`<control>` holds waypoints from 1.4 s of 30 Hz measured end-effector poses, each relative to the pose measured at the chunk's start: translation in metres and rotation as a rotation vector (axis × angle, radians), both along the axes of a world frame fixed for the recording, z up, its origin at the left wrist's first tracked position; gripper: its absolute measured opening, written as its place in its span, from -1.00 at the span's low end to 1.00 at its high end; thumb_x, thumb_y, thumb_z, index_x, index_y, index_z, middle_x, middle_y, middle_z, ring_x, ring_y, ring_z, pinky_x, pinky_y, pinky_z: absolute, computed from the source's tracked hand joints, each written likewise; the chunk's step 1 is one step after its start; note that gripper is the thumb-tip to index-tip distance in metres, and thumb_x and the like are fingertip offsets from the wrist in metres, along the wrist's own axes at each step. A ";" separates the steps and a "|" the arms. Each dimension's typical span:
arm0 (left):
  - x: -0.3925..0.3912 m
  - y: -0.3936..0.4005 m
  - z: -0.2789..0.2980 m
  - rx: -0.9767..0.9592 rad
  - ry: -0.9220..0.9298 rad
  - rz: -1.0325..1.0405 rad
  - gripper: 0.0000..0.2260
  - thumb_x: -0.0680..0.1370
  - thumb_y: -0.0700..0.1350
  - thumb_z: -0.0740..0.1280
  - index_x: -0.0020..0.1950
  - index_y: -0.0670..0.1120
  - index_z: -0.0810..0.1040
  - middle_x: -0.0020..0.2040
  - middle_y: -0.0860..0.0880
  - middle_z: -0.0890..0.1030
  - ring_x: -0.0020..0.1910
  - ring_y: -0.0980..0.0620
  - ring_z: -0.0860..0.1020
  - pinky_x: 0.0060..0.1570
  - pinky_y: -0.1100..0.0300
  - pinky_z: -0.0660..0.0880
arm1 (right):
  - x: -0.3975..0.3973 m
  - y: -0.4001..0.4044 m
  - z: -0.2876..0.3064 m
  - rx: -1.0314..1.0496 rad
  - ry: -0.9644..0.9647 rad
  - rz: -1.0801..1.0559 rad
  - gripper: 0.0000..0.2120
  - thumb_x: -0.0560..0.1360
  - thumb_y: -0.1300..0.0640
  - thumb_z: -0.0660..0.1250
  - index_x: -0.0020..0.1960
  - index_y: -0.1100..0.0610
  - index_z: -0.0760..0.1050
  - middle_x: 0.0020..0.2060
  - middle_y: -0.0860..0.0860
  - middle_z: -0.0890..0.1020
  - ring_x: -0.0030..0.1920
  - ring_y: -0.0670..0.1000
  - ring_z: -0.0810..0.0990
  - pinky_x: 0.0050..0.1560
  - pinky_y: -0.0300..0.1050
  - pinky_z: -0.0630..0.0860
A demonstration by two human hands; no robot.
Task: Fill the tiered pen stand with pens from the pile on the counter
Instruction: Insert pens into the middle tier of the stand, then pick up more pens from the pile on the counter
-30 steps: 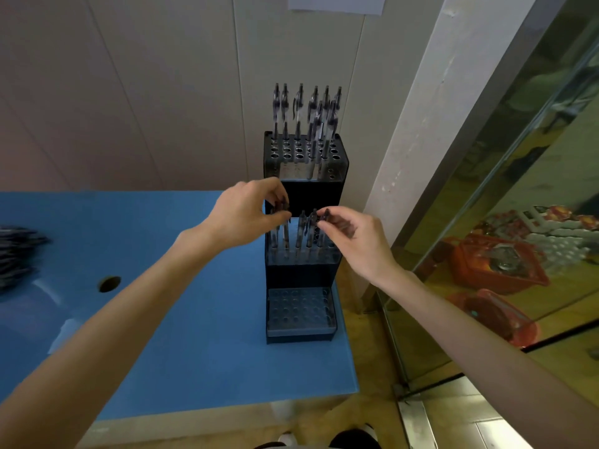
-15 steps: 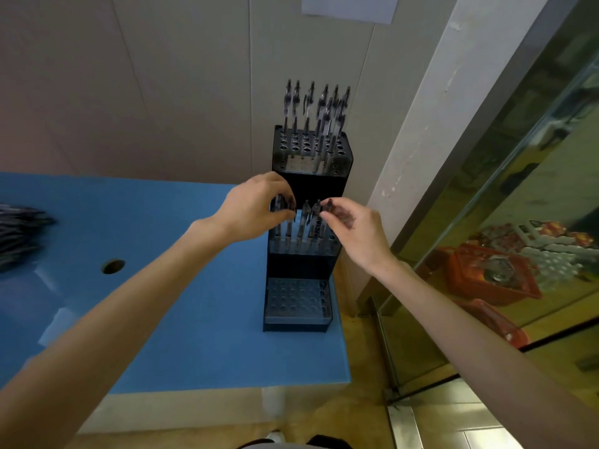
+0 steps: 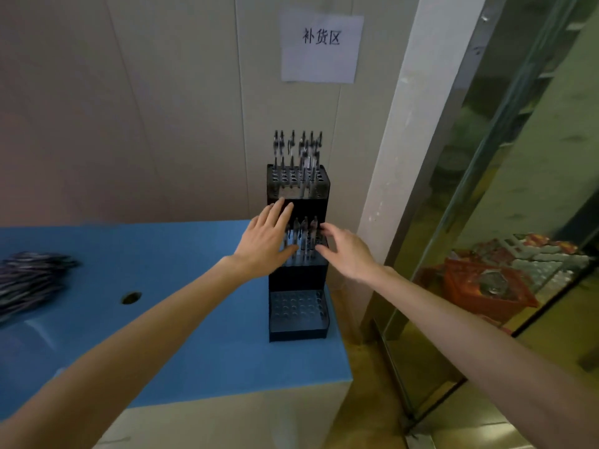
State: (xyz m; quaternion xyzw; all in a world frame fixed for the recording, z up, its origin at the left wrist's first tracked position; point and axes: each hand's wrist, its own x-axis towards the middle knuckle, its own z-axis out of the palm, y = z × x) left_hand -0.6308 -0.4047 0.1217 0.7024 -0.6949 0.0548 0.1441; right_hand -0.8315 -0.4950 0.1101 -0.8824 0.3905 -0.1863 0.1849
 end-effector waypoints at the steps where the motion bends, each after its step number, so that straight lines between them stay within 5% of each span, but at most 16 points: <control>1: 0.000 0.004 0.002 0.019 -0.013 0.005 -0.16 0.62 0.17 0.30 0.67 -0.10 -0.14 0.67 -0.12 -0.10 0.64 -0.18 -0.01 0.57 -0.10 0.12 | -0.005 0.006 -0.001 -0.004 0.055 -0.023 -0.39 0.64 -0.06 0.28 0.60 0.13 0.19 0.47 0.10 0.44 0.46 0.10 0.41 0.40 -0.01 0.38; 6: -0.006 0.035 0.007 0.125 -0.011 0.044 -0.15 0.63 0.21 0.26 0.66 -0.04 -0.25 0.66 -0.14 -0.25 0.63 -0.21 -0.03 0.53 -0.15 0.17 | -0.032 0.044 -0.009 -0.046 0.252 -0.105 -0.24 0.64 -0.20 0.21 0.65 0.15 -0.01 0.63 0.10 0.11 0.63 0.14 0.03 0.59 0.18 0.07; 18: 0.038 0.204 -0.039 0.363 -0.192 0.222 -0.24 0.66 0.29 0.07 0.67 -0.07 -0.20 0.66 -0.18 -0.11 0.63 -0.20 -0.02 0.57 -0.14 0.04 | -0.001 0.181 -0.034 -0.390 0.397 0.065 -0.25 0.67 -0.21 0.09 0.65 0.22 -0.07 0.64 0.14 0.02 0.64 0.15 -0.11 0.59 0.15 -0.01; 30: 0.223 0.380 -0.055 0.498 -0.072 0.509 -0.36 0.68 0.24 0.10 0.64 -0.10 0.09 0.63 -0.22 0.05 0.56 -0.24 0.18 0.51 -0.14 0.17 | 0.222 0.277 -0.044 -0.397 0.470 0.341 -0.20 0.65 -0.16 0.18 0.65 0.22 -0.11 0.63 0.12 0.04 0.64 0.16 -0.09 0.59 0.11 0.03; 42: 0.453 0.542 -0.091 0.639 0.119 0.588 -0.41 0.65 0.22 0.19 0.59 -0.03 0.19 0.52 -0.09 0.27 0.44 -0.14 0.40 0.32 -0.08 0.45 | 0.477 0.379 -0.102 -0.242 0.560 0.447 -0.25 0.66 -0.06 0.24 0.64 0.21 -0.07 0.57 0.15 0.15 0.59 0.20 0.09 0.55 0.08 0.16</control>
